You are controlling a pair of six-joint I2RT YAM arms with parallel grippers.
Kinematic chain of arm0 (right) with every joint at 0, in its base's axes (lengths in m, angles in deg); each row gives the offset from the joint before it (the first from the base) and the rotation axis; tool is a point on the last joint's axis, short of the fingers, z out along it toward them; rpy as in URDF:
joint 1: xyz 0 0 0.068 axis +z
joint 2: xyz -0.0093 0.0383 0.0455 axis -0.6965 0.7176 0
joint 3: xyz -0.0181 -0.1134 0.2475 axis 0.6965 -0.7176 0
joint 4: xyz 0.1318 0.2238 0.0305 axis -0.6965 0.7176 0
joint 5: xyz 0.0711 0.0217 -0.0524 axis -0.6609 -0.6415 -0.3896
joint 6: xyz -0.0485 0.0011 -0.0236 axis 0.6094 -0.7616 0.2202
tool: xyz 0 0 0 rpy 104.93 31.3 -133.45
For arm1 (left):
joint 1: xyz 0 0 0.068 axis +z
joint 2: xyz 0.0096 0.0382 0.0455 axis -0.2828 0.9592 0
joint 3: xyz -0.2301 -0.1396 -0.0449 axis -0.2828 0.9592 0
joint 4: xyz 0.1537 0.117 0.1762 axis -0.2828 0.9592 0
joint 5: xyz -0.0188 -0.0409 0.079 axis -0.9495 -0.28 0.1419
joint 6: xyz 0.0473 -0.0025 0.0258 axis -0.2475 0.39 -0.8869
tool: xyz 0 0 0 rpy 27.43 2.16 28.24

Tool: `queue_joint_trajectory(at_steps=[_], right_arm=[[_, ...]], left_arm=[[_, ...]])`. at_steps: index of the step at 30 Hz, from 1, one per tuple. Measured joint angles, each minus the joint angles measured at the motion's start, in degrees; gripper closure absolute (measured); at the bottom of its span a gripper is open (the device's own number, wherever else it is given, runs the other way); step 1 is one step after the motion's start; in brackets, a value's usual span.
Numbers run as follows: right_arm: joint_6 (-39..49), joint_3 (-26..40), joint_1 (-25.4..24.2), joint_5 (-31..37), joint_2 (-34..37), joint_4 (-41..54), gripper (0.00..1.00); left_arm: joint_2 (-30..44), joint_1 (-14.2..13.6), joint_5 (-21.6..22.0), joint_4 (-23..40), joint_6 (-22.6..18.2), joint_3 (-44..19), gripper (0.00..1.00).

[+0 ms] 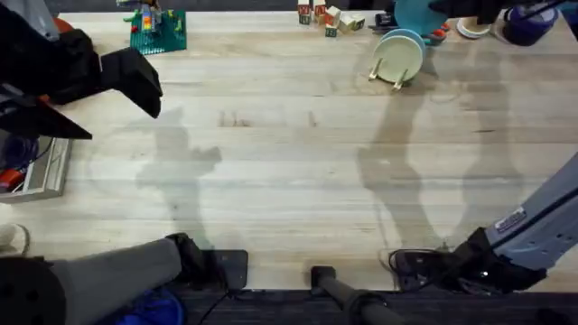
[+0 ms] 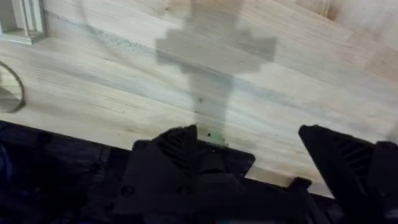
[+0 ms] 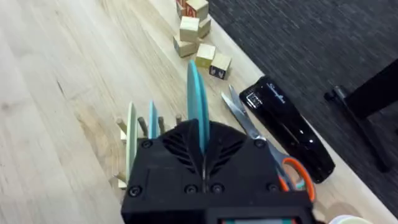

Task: Pick up the plates from the table one by one and place each into a slot on the dish rack.

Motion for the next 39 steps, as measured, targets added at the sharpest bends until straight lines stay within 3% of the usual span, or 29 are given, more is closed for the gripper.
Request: queue_joint_trajectory(at_steps=[39], right_arm=[[1.63, 0.06, 1.06, 0.04, 6.65, 2.54, 0.972]], left_arm=[[0.0, 0.0, 0.0, 0.0, 0.0, 0.0, 0.006]])
